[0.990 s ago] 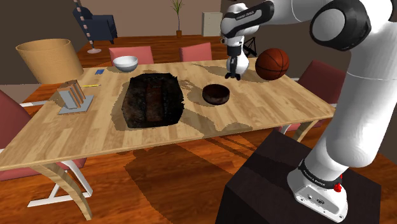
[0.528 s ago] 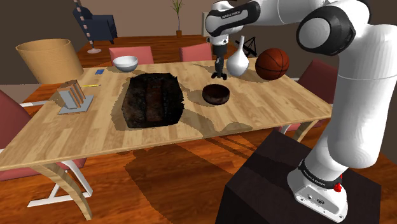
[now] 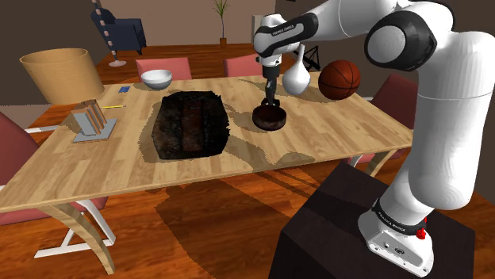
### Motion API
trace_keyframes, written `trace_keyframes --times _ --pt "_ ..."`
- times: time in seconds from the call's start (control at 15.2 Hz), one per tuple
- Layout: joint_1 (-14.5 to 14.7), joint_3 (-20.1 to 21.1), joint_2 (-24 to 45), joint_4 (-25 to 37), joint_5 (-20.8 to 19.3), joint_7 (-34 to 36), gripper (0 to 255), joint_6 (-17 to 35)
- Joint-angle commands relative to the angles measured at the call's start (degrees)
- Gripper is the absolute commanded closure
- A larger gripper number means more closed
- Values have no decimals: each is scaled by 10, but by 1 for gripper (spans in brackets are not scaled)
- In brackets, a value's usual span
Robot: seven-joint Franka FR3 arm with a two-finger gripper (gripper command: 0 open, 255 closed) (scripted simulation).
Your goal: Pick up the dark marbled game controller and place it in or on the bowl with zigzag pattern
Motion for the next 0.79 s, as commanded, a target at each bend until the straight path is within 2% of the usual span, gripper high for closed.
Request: trace_keyframes --times 0.0,0.4,0.73 --pt "0 1 6 -9 2 -1 255 15" --pt "-1 3 22 -33 7 -4 255 53" --pt "-1 3 22 -33 7 -4 255 53"
